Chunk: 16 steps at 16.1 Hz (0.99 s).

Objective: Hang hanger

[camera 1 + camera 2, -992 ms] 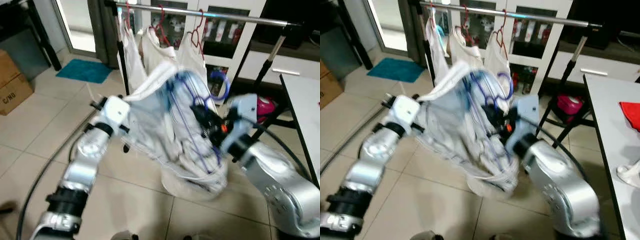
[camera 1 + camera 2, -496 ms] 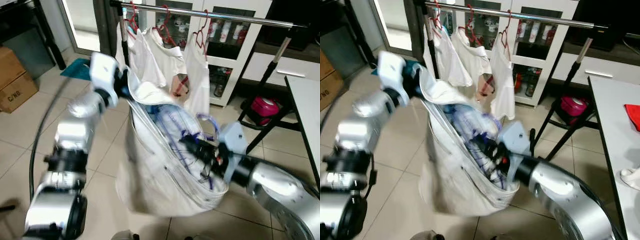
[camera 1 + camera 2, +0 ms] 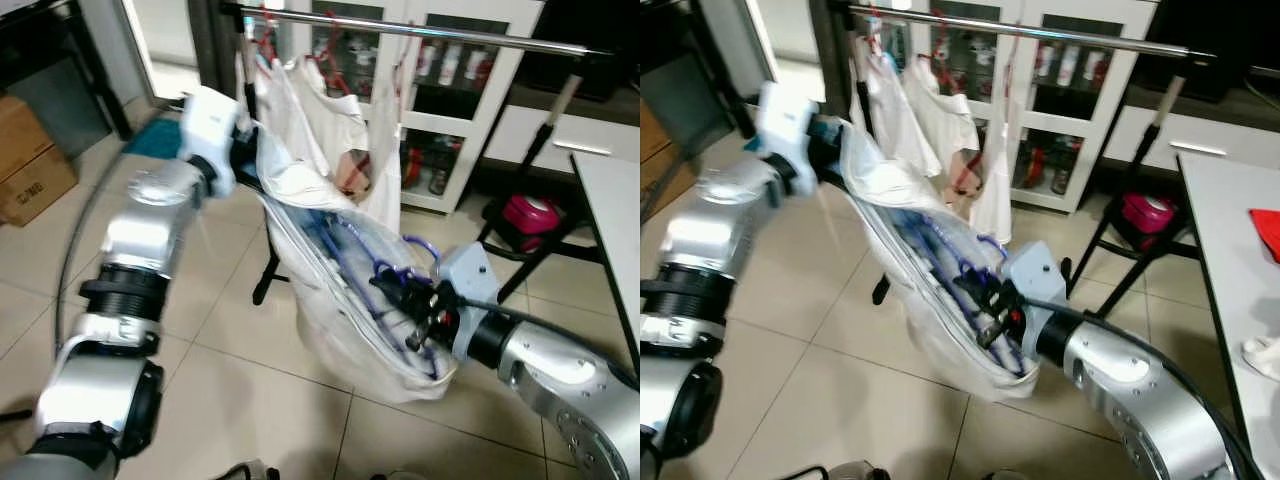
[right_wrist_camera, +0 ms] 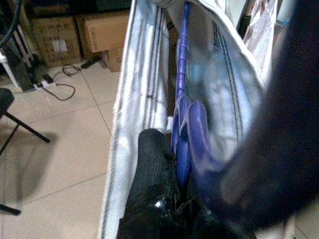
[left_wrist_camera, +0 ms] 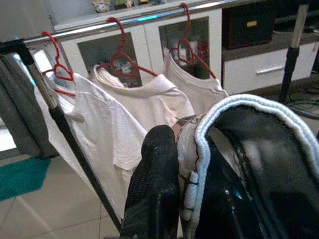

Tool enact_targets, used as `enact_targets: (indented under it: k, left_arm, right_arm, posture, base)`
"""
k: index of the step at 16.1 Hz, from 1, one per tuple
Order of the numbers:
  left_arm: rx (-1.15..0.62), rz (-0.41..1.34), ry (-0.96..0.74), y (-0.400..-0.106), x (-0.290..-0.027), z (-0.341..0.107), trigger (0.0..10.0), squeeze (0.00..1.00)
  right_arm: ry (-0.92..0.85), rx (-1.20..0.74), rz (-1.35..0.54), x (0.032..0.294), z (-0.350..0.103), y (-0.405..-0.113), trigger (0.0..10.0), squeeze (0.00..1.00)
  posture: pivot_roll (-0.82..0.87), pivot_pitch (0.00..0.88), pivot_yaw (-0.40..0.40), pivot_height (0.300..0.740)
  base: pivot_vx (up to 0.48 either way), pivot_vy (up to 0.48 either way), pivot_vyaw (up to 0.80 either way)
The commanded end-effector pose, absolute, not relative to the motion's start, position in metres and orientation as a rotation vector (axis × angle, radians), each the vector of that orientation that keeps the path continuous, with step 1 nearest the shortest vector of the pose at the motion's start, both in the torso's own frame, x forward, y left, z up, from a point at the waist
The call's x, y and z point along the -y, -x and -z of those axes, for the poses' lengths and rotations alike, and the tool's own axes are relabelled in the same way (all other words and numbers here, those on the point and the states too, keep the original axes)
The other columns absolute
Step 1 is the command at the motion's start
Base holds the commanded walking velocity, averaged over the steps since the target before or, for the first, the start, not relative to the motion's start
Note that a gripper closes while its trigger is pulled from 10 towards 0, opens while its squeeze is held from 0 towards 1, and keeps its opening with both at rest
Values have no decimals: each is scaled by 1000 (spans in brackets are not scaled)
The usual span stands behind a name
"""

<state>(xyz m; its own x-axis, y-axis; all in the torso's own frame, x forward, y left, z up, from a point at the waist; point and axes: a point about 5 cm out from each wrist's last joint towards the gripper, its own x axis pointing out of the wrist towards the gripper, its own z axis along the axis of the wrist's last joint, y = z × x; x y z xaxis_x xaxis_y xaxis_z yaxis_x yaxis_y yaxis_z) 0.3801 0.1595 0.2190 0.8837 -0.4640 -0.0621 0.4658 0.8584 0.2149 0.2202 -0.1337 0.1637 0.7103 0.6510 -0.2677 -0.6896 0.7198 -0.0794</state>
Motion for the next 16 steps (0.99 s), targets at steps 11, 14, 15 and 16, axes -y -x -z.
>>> enact_targets:
  k: [11,14,15,16]
  left_arm:
    - [33,554,-175,-372,-140,-229,0,0]
    - [82,373,-135,-382,-170,-245,0,0]
    - [71,310,-132,-385,-181,-245,0,0]
    - [50,236,-143,-387,-191,-240,0,0]
  right_arm:
    - [497,-582,-793,136,-117,-222,0,0]
    - [470,-682,-834,150,-105,-199,0,0]
    - [449,-654,-846,154,-107,-195,0,0]
    - [413,-578,-889,153,-115,-193,0,0]
  posture:
    - [-67,11,17,740]
    - [-70,9,23,740]
    - [-74,8,27,740]
    - [-78,6,31,740]
  base:
    - [0,0,0]
    - [0,0,0]
    - [0,0,0]
    - [0,0,0]
